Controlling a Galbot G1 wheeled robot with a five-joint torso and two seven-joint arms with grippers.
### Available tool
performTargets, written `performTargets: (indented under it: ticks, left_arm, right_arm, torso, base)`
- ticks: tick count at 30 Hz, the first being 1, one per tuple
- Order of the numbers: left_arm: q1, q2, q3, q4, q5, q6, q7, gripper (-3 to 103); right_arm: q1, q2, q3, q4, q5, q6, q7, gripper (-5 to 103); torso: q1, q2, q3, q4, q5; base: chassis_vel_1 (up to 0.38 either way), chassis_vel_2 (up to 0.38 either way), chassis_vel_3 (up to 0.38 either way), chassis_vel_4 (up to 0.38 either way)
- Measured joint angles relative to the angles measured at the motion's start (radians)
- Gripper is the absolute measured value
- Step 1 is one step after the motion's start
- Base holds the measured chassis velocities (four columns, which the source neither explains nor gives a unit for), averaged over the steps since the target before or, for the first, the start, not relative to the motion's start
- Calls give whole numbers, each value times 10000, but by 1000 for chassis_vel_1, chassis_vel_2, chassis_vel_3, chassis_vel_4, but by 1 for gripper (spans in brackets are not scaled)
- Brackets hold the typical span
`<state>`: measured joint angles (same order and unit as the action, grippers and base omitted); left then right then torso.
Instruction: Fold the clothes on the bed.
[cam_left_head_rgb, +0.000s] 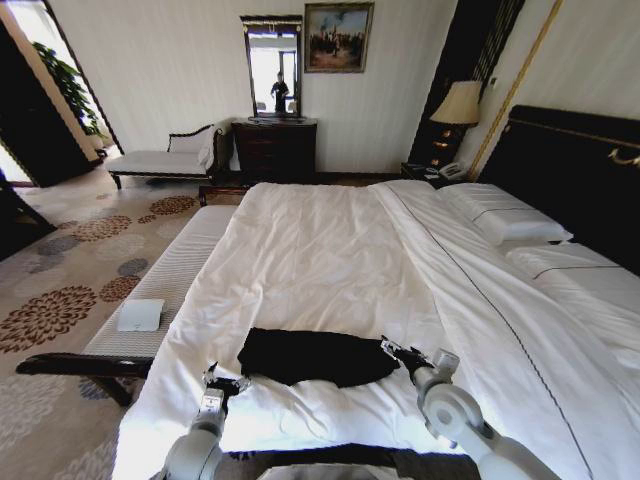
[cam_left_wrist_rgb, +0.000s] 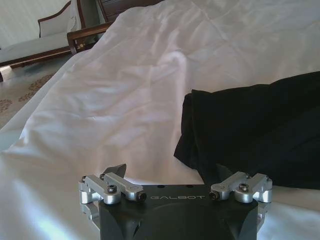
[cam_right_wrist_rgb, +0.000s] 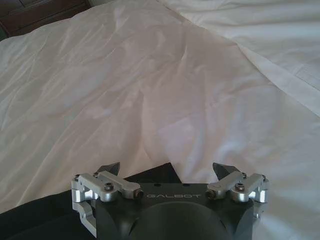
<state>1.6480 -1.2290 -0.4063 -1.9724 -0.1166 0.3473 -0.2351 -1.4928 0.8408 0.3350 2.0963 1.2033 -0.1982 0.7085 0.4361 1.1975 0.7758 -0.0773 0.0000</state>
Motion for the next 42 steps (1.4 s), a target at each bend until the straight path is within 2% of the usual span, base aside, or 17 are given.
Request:
performTargets:
  ticks: [7,9,11,15,18,19,20,21,23,24,25,27,30,32,34,40,42]
  left_arm:
    - [-100,-71,-7,196,5,-17,-21,100]
    - [-110,-80,-28,260,5,-27,-41,100]
    - [-111,-80,-33,267,5,-28,-43,100]
    - [-147,-63,-97,366,-14,-34,-54,100]
    - [-172,-45,-115,431,-21,-43,-55,100]
    - [-186,-30,-132,484,-22,-56,-55,100]
    - [-201,-7,-148,574,-16,-85,-56,100]
    - [-201,-7,-148,574,-16,-85,-56,100]
    - [-207,40,-171,719,39,-152,-59,100]
    - [-207,51,-173,747,53,-169,-58,100]
    - [-213,64,-178,810,78,-204,-58,100]
    - [-225,68,-180,834,80,-210,-58,100]
    - [-281,68,-191,883,84,-215,-58,100]
    - [-303,68,-198,901,94,-215,-59,100]
    - [-334,76,-243,946,119,-230,-58,100]
    - [-333,127,-329,922,109,-252,-58,100]
    - [-355,136,-347,881,91,-252,-63,100]
  right_arm:
    - [31,18,217,45,575,0,-302,103]
    - [31,18,225,1,649,18,-530,95]
    - [25,17,217,-9,651,26,-575,95]
    - [-34,30,63,6,573,92,-928,74]
    - [-60,24,24,110,509,114,-992,74]
    - [-76,10,5,182,462,130,-1013,63]
    - [-82,-21,-11,275,377,155,-1046,58]
    - [-82,-21,-11,275,377,155,-1046,58]
    - [-43,-63,-14,383,243,186,-1105,45]
    - [-25,-65,-13,397,232,192,-1115,45]
    - [63,-65,-11,475,255,209,-1128,54]
    - [101,-59,-26,517,290,211,-1126,54]
    - [58,-48,-200,542,202,210,-1120,71]
    - [1,-44,-272,538,99,205,-1120,71]
    - [-201,-39,-444,520,-192,190,-1134,87]
    - [-811,-96,-729,618,-814,72,-1282,99]
    - [-1146,-231,-793,623,-1226,-335,-1039,100]
  torso:
    - [0,1,0,1,-1]
    - [0,0,0,1,1]
    - [0,0,0,2,0]
    - [0,0,0,2,0]
    - [0,1,0,2,0]
    - [0,0,0,1,0]
    - [0,0,0,1,0]
    - [0,0,0,1,0]
    - [0,1,0,1,0]
    - [0,0,0,2,0]
    - [0,0,0,3,-1]
    - [0,0,0,3,-2]
    - [0,0,0,3,0]
    - [0,0,0,2,-1]
    - [0,0,0,2,-1]
    - [0,0,-1,3,0]
    - [0,0,0,1,-1]
  base:
    - [0,0,0,0]
    - [0,0,0,0]
    - [0,0,0,0]
    - [0,0,0,0]
    - [0,0,0,0]
    - [0,0,0,0]
    - [0,0,0,0]
    - [0,0,0,0]
    - [0,0,0,0]
    - [0,0,0,0]
    - [0,0,0,0]
    - [0,0,0,0]
    - [0,0,0,0]
    - [0,0,0,0]
    - [0,0,0,0]
    - [0,0,0,0]
    - [0,0,0,0]
